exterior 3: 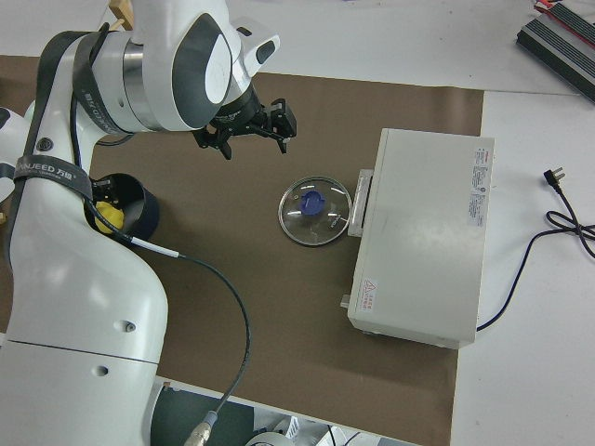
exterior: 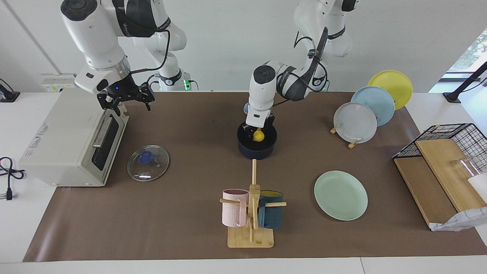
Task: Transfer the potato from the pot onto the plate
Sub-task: 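Lift the potato with the left gripper while the right gripper withdraws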
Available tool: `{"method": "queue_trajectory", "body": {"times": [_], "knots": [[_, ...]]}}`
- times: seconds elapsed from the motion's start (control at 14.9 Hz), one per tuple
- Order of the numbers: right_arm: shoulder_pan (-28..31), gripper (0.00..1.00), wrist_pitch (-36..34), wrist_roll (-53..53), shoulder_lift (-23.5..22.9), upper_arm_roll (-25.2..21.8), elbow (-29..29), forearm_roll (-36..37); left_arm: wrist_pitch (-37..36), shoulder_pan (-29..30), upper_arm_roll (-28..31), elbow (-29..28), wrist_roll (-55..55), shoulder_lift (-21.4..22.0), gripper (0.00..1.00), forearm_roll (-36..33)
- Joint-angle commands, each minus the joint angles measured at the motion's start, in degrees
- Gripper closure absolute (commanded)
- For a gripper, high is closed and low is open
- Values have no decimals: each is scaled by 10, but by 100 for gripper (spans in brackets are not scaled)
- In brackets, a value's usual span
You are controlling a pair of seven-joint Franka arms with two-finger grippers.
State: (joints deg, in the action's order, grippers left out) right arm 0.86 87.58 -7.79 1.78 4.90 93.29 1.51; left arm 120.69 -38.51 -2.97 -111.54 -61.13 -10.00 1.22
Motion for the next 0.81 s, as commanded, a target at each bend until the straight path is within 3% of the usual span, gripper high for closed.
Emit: {"method": "queue_trajectory", "body": {"times": [0.0, 0.27, 0.47, 0.74], "knots": [[5, 0, -29, 15, 4, 5, -8, -7, -69, 32, 1, 32, 53, 31, 99, 12], [5, 0, -47, 16, 12, 4, -1, -8, -181, 100, 2, 154, 143, 24, 99, 45], [4, 0, -52, 20, 20, -2, 0, -7, -217, 165, 3, 226, 230, -10, 100, 48], [-4, 0, -41, 50, 15, -4, -6, -7, -186, 255, 4, 242, 417, -41, 100, 45]]}}
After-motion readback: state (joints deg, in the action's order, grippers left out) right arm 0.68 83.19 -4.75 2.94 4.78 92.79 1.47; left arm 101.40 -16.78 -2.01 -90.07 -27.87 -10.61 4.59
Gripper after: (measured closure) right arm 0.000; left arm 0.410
